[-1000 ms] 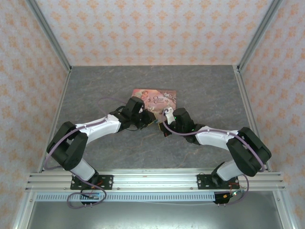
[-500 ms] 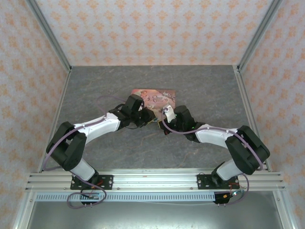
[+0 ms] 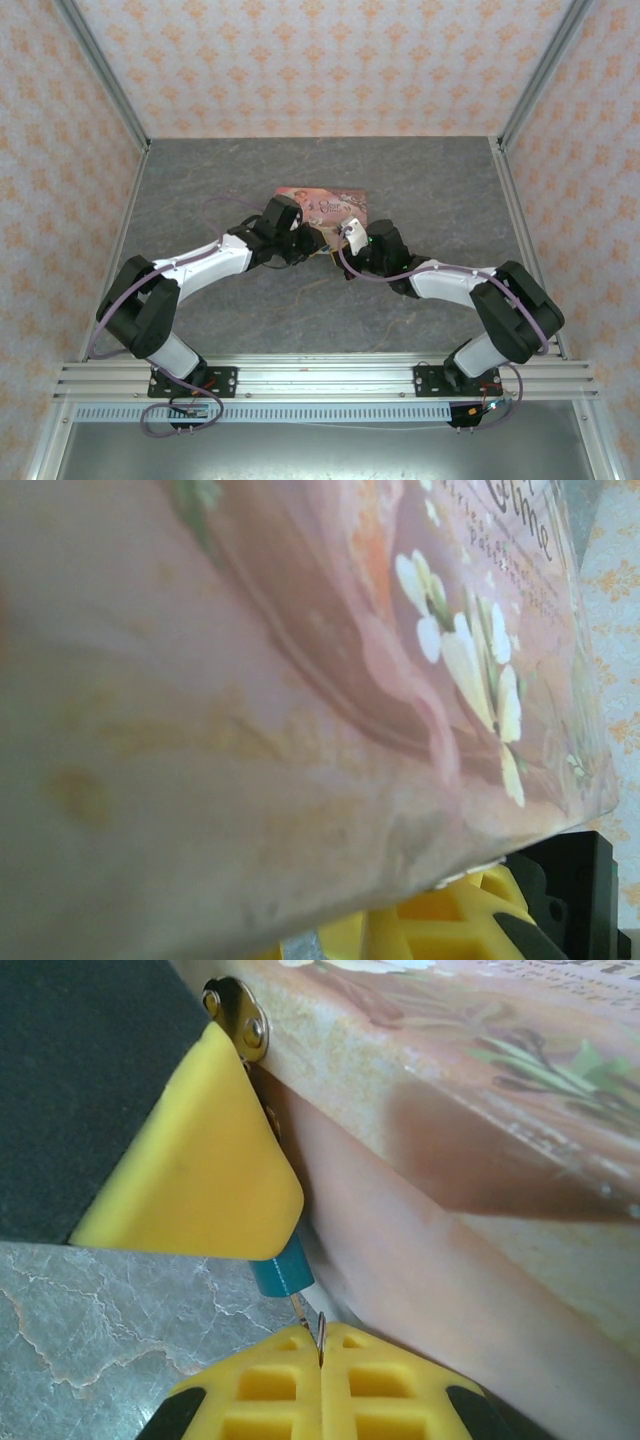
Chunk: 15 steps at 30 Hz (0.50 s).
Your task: Unlock the padlock with the key
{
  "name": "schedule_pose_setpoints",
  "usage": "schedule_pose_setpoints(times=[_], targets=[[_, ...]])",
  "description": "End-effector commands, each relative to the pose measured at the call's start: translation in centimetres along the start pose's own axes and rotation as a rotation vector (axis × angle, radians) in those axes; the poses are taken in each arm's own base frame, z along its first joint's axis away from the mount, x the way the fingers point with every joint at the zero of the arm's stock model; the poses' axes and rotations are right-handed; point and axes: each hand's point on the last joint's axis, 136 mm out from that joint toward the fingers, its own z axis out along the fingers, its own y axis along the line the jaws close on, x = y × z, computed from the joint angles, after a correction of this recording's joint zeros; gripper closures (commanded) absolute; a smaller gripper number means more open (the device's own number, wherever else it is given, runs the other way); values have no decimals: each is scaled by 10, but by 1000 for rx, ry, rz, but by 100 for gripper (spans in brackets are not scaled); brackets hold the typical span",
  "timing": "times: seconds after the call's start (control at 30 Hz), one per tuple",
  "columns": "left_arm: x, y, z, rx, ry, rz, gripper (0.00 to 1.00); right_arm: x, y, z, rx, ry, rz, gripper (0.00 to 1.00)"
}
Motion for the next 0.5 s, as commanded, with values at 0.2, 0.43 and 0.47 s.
schedule_pose_setpoints(times=[0.2,0.43,0.47], targets=[[30,-26,-8,86,139,24,81,-71,3,-11,-21,-245,-44,100],[31,-22,-2,86,146,15,81,-83,8,-11,-54,-262,-35,100],[30,-22,-1,90,145,12,81,-81,8,-11,-55,-257,-27,100]])
